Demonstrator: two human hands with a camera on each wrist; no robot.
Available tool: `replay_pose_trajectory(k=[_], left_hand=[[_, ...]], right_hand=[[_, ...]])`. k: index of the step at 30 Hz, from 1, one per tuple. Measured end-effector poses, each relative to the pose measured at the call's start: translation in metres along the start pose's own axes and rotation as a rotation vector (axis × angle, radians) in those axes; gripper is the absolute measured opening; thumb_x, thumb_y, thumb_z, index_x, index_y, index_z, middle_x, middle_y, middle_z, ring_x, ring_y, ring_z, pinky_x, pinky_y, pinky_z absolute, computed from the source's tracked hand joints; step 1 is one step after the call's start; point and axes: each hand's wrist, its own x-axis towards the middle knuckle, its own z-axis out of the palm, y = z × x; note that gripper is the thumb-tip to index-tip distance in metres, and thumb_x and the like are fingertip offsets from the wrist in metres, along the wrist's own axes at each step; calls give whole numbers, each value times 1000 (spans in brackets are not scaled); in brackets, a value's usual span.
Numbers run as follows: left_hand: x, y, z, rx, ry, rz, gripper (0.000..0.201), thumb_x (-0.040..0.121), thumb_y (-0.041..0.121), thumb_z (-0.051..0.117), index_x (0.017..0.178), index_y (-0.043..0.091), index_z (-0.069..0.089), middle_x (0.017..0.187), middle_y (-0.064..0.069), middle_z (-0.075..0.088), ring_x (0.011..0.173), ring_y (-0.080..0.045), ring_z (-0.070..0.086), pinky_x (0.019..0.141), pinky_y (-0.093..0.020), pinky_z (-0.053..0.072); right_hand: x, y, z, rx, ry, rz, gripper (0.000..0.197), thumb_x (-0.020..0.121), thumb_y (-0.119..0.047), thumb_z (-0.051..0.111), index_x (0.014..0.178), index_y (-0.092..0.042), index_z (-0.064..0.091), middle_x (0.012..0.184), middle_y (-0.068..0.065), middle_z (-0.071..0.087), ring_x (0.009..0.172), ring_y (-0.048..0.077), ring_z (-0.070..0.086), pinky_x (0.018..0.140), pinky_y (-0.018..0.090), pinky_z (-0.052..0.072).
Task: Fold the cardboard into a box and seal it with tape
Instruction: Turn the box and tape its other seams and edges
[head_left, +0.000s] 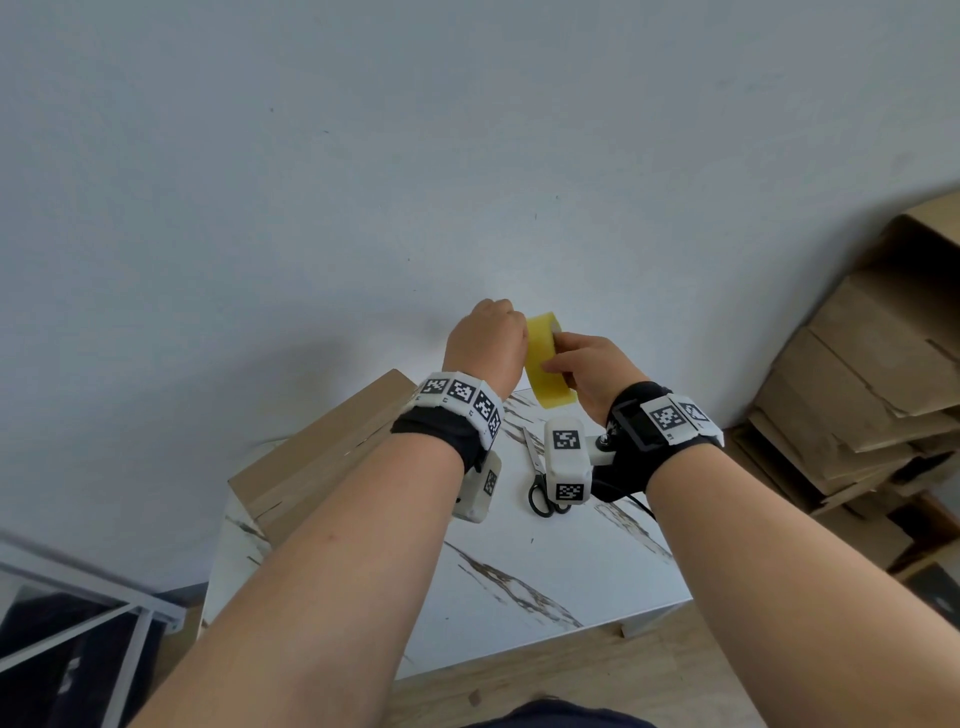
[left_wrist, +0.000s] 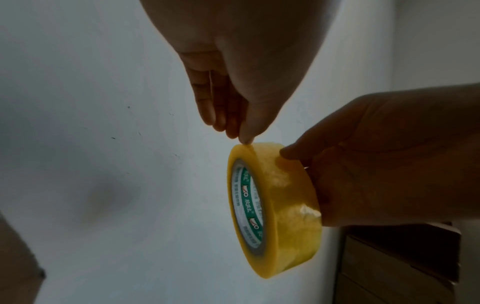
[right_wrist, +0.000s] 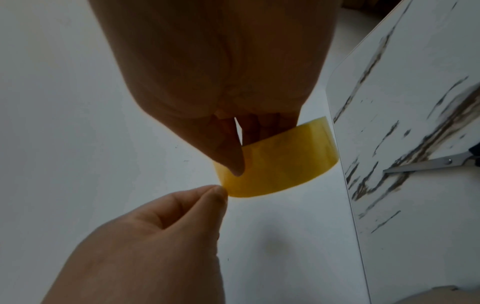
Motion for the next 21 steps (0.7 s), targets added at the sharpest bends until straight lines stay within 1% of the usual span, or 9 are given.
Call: replay_pose_trajectory(k=[3,7,10,13,14,16,17,19,21], left_hand=[[-1,-1,2,-20,-57,-39,19,95,10,43,101,10,61,109,-6,57,109,-22,50,80,-30,44],[-2,-1,1,-131,-162,-129,19,97,12,40,101,12,59,111,-5,56,110,-22,48,89,-32,43],[-3,0,2,-192,-221,-198,17,94,10,41,88,14,55,108,-7,58,106,-25,51,88,-33,43],[-4,0,4,-277,-239,-297,21,90,6,40,78,3,58,95,-20,59,90,-35,53,78,-42,45],[-5,-1,4,-326,-240,-327,23,88,4,41,75,-3,59,85,-24,55,80,-40,49,70,-42,44],[-7,0,4,-421,-242,-370,25,86,3,41,64,12,47,74,-16,45,68,-28,39,62,-35,36],[-8,0,2,-459,-249,-391,19,87,3,41,70,13,40,76,-11,44,70,-23,38,63,-33,33],[-9,-3,0,-507,-259,-438,14,90,6,41,79,12,46,82,-8,46,74,-21,40,67,-32,35],[-9,-7,-1,-535,-271,-479,11,92,8,42,83,12,48,85,-8,49,77,-23,43,70,-32,36]], right_hand=[[-2,2,1,-84,-2,-31,59,70,-8,66,129,-5,61,120,14,67,115,32,60,106,49,42],[-10,0,2,-258,3,-80,43,86,-8,64,129,-7,61,121,14,66,113,30,60,104,48,44],[-13,2,1,-415,13,-114,33,92,-17,58,124,-7,63,118,14,67,108,29,62,97,39,49],[-13,4,4,-572,-13,-143,36,96,-25,54,127,-7,60,117,7,66,102,21,60,85,29,45],[-12,4,5,-610,-9,-144,35,97,-27,53,125,-7,61,113,6,66,98,19,59,82,28,44],[-11,4,5,-651,3,-120,34,98,-33,51,113,-6,64,100,6,64,87,18,56,75,28,42],[-11,5,5,-654,4,-93,35,97,-37,51,104,-6,65,90,6,60,80,18,53,69,29,40],[-10,8,6,-658,6,-30,40,97,-45,48,81,-9,58,75,6,50,66,18,45,61,29,34],[-10,11,7,-654,24,10,46,96,-52,44,74,-12,50,71,4,49,64,19,44,61,30,34]])
